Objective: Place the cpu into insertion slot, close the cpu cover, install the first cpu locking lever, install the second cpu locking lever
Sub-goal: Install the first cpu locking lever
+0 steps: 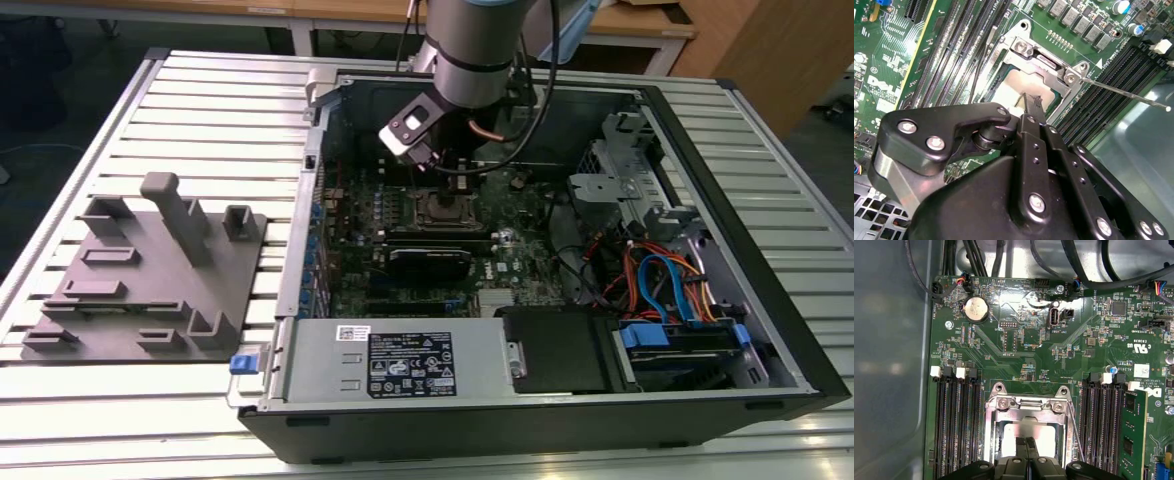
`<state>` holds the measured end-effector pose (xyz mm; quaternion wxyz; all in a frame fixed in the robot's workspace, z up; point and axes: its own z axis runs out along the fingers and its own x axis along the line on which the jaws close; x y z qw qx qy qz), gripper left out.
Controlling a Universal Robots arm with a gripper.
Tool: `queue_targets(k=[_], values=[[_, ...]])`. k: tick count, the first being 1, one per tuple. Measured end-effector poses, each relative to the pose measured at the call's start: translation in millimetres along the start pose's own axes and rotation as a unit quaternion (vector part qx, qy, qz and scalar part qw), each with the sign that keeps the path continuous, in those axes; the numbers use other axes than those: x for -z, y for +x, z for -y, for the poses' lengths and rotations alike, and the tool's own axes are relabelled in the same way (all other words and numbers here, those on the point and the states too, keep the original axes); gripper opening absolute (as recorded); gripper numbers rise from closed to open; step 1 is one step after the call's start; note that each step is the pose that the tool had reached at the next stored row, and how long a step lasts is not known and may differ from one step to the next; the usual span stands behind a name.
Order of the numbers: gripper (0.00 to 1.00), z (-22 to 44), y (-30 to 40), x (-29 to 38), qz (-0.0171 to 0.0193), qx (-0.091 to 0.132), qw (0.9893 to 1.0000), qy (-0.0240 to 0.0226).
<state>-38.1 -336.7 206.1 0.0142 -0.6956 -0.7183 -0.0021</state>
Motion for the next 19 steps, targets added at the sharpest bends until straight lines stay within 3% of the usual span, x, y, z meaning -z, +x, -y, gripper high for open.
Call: queue_targets(k=[9,19], values=[[0.10,0.2,0.2,9.7,0.0004,0.000,1.0000,0.0000],[0.10,0.6,0.6,29.0,0.0028,0.000,1.0000,0.0000]])
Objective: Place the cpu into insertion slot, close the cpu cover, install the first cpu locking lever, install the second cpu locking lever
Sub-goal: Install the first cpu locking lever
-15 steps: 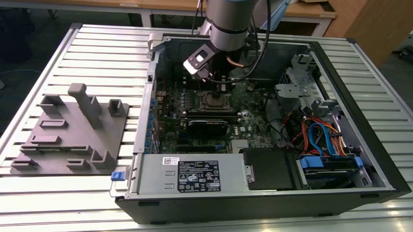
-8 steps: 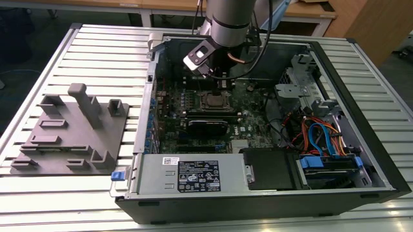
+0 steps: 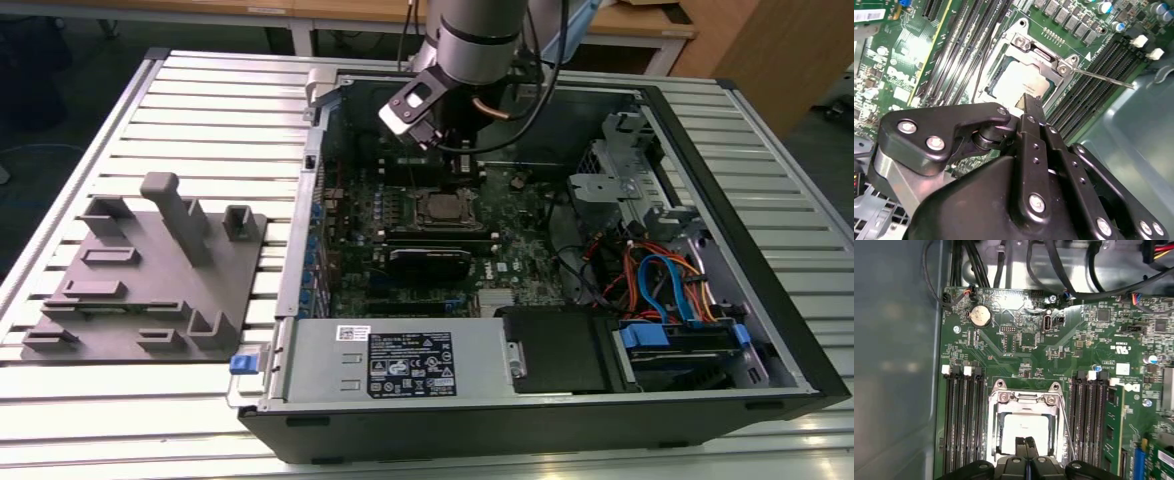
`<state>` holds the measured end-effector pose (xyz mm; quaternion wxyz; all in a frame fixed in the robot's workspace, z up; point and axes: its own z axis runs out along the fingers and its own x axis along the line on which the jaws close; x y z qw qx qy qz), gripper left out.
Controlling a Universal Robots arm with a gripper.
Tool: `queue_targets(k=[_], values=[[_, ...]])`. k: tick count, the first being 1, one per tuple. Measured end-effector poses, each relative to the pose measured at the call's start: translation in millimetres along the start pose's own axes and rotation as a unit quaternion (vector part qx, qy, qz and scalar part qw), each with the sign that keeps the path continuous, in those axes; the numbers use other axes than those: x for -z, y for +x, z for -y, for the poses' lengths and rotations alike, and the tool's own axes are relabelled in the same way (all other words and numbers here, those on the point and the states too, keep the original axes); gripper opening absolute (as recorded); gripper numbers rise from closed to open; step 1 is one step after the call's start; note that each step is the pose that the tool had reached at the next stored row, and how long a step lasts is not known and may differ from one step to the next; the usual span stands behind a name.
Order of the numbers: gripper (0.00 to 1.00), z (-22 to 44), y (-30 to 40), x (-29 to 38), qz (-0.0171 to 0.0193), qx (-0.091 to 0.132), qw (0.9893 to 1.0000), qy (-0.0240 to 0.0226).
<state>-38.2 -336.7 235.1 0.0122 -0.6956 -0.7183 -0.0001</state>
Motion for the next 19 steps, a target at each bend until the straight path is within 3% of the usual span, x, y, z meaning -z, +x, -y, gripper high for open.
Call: queue_targets(k=[8,19], values=[[0.10,0.4,0.3,15.4,0.0026,0.000,1.0000,0.0001],[0.10,0.5,0.3,15.9,0.0028,0.000,1.0000,-0.0003]])
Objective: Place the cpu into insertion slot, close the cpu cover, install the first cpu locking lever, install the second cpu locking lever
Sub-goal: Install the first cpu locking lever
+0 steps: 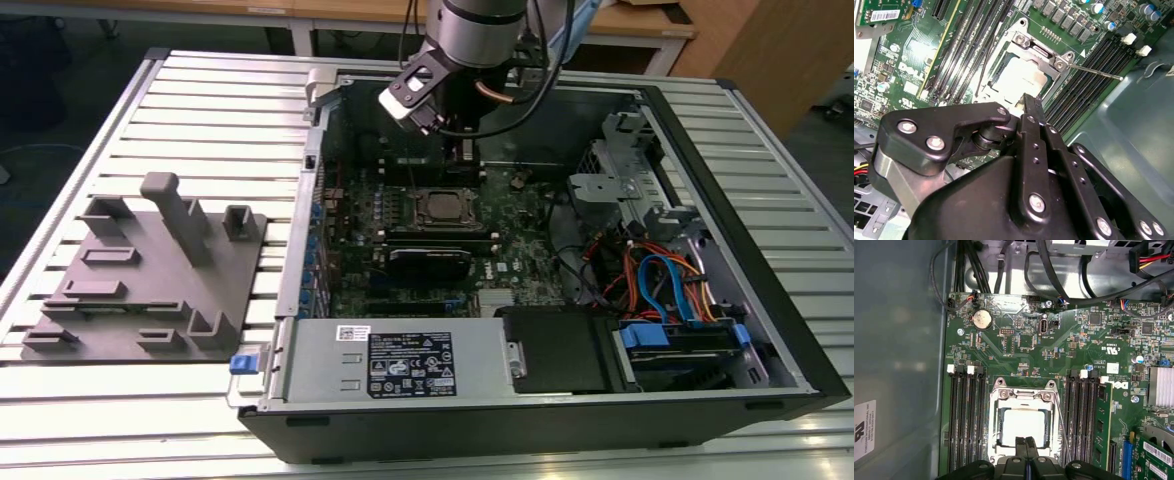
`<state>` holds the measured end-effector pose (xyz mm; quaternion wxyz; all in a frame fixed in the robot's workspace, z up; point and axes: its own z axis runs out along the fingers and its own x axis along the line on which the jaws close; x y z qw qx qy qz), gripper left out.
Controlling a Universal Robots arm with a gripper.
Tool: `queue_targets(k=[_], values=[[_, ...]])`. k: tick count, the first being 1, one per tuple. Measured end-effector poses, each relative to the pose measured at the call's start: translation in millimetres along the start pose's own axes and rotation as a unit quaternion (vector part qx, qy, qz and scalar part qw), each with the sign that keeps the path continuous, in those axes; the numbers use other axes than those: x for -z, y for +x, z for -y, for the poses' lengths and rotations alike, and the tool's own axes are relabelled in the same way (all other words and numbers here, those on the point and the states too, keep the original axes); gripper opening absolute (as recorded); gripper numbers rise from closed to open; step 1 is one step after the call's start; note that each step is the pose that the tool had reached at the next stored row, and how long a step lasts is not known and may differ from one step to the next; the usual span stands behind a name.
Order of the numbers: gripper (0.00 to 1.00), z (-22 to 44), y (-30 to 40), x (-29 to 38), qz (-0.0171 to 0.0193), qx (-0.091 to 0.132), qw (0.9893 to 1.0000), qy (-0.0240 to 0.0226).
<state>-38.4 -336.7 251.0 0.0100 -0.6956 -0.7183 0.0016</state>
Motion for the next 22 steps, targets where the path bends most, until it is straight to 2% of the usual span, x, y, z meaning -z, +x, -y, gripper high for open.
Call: queue_targets(k=[6,7,17,22], values=[[0.10,0.0,0.0,0.0,0.0002,0.007,1.0000,0.0001],[0.10,0.0,0.0,0.0,0.0006,0.037,0.9993,0.0004],[0.10,0.0,0.0,0.0,0.0014,0.088,0.9961,0.0011],[0.10,0.0,0.0,0.0,0.0019,0.114,0.9935,0.0014]])
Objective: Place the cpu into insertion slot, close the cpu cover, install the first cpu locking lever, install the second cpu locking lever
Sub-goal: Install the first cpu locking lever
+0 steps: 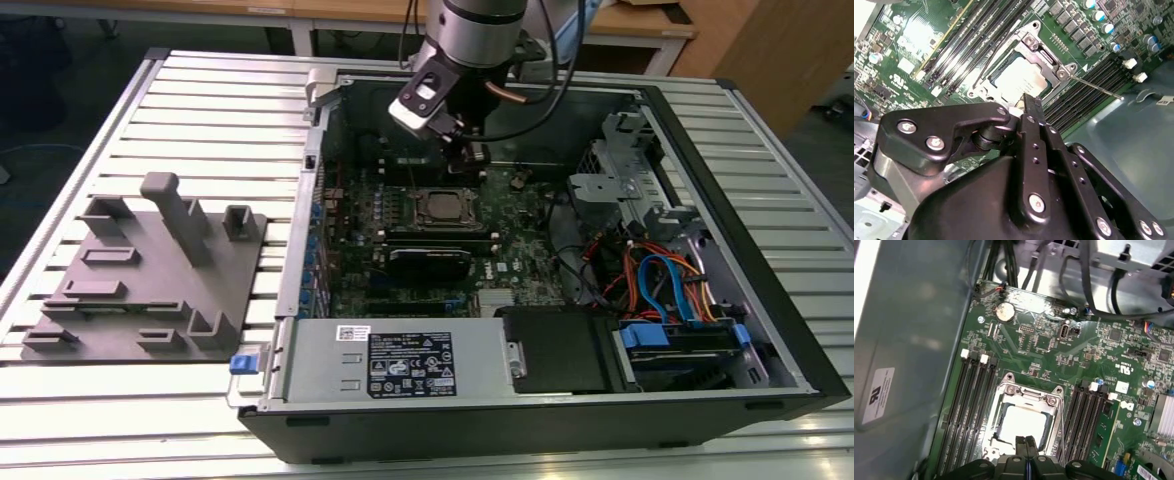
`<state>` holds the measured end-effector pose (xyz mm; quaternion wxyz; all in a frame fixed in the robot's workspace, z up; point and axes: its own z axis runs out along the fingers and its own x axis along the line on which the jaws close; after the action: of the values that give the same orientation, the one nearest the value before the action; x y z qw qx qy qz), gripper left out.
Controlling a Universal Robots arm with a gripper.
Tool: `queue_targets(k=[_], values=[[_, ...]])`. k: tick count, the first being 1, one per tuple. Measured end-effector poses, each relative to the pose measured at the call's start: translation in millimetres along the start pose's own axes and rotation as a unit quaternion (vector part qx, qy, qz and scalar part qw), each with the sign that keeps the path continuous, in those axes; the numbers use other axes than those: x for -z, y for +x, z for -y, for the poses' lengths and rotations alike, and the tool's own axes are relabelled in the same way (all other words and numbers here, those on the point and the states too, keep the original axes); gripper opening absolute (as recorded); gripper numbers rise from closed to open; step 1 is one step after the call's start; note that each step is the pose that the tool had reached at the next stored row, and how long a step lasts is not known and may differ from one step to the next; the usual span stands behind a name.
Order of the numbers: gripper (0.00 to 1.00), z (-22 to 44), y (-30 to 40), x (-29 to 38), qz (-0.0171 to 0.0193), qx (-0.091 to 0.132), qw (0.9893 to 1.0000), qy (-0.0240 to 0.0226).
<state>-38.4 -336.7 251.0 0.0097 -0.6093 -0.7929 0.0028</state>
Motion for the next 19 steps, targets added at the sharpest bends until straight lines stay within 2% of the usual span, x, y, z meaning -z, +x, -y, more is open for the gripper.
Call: queue_targets(k=[7,13,19], values=[[0.10,0.0,0.0,0.0,0.0006,0.038,0.9993,0.0005],[0.10,0.0,0.0,0.0,0.0011,0.063,0.9980,0.0008],[0.10,0.0,0.0,0.0,0.0014,0.086,0.9963,0.0010]])
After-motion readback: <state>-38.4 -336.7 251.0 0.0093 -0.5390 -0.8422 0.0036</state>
